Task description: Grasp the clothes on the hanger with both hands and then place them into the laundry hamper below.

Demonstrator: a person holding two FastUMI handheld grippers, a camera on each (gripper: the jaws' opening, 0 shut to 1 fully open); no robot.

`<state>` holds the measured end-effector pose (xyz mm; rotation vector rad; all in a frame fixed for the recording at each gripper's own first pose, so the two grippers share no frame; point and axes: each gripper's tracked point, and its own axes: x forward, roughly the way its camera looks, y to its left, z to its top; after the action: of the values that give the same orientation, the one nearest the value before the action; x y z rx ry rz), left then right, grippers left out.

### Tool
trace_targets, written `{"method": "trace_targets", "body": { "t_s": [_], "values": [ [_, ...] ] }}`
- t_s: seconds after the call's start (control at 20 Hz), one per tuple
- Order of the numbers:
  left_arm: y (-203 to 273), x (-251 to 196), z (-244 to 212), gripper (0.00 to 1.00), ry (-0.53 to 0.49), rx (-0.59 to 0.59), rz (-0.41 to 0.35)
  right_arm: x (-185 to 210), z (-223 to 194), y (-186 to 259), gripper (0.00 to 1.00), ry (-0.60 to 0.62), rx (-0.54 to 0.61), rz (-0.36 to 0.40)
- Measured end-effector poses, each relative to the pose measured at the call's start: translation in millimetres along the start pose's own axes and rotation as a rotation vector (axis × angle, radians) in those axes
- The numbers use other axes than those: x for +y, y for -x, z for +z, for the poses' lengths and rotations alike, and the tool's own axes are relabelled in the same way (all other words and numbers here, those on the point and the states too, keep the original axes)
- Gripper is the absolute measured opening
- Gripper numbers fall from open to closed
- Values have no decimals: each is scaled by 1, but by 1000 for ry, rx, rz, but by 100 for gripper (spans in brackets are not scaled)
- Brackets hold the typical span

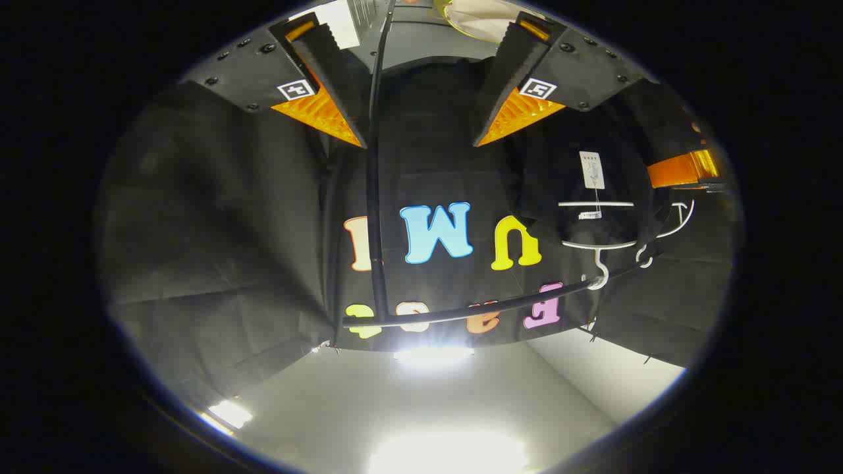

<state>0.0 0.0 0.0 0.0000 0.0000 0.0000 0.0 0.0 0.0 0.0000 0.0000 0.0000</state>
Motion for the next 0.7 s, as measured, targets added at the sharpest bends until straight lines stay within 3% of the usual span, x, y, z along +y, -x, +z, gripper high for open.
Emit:
{"method": "trace_targets", "body": {
  "t_s": [0.1, 0.15, 0.25, 0.35, 0.4, 0.45, 0.55, 0.6, 0.7],
  "values": [
    [5, 4, -1, 94, -6, -3, 3, -1, -4, 5, 92, -1, 10, -23],
    [8, 5, -3, 94, -7, -3, 4, 0, -7, 6, 97, 0, 17, -30],
    [8, 8, -7, 94, -5, 9, 13, 1, -10, 6, 92, 4, 25, -40],
    [2, 12, -13, 93, 3, 19, 20, 4, -13, 4, 97, 5, 31, -47],
    [1, 13, -14, 93, 8, 24, 19, 6, -15, 2, 92, 5, 34, -49],
    [-1, 15, -16, 93, 13, 25, 19, 7, -16, 1, 97, 7, 36, -53],
    [0, 20, -17, 93, 13, 24, 19, 10, -18, 0, 97, 8, 40, -59],
    [1, 23, -17, 94, 6, 24, 21, 13, -19, 0, 92, 8, 42, -60],
    [2, 31, -17, 93, -10, 19, 26, 19, -19, -3, 97, 8, 44, -60]
  ]
}}
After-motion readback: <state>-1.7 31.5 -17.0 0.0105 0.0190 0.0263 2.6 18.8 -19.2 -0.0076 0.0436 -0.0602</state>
